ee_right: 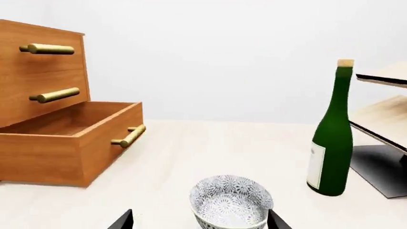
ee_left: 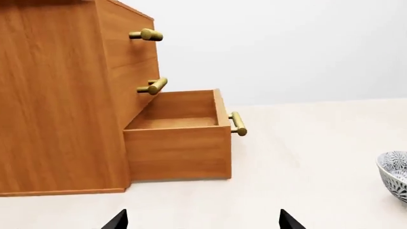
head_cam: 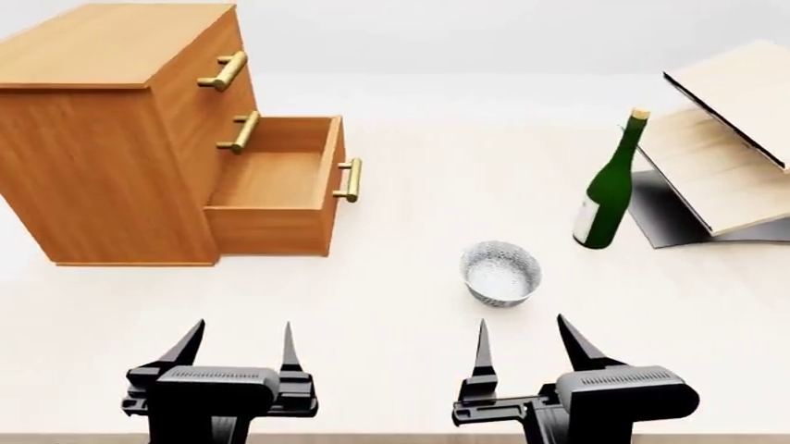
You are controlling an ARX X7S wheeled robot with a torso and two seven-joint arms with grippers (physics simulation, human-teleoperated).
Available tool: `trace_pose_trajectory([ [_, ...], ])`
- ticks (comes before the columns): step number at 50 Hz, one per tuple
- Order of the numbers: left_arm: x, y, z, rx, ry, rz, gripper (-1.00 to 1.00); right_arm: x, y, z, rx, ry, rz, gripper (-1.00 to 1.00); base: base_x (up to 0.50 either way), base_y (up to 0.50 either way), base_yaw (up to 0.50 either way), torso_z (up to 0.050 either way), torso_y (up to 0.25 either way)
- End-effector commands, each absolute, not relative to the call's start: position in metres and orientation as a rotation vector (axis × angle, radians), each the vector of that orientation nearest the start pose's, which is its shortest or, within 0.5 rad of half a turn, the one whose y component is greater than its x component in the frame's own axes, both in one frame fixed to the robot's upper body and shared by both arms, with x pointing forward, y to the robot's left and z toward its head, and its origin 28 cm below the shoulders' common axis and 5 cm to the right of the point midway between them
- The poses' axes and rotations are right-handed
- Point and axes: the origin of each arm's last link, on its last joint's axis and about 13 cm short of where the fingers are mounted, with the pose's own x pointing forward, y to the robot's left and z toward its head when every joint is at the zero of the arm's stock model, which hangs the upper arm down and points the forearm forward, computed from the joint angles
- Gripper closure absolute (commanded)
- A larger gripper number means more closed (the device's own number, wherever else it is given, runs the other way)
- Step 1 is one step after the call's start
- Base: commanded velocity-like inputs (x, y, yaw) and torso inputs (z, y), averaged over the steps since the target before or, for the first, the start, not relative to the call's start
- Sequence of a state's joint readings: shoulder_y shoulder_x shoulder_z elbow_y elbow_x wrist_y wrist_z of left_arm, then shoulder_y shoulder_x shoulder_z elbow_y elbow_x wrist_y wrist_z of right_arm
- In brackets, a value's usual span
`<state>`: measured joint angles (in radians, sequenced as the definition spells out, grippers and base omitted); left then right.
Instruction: Put the bowl on top of the cabinet.
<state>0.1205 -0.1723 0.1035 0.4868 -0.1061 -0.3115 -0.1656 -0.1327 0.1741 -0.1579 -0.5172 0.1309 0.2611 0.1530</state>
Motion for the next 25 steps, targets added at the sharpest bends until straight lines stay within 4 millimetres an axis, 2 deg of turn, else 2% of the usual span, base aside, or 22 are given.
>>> trace_pose_trajectory([
  [1,0.1769,0.2119,0.0694,0.053,-0.04,0.001,-1.0,0.1729,-0.0907,0.0751,-0.007,-0.096,0.077,-1.0,0.0,0.5,0.0,0.0,0.0],
  [25,0.1788,0.2118,0.0672,0.052,-0.041,0.0,-1.0,0.1759,-0.0904,0.073,-0.038,-0.077,0.047,-1.0,0.0,0.5,0.0,0.0,0.0],
])
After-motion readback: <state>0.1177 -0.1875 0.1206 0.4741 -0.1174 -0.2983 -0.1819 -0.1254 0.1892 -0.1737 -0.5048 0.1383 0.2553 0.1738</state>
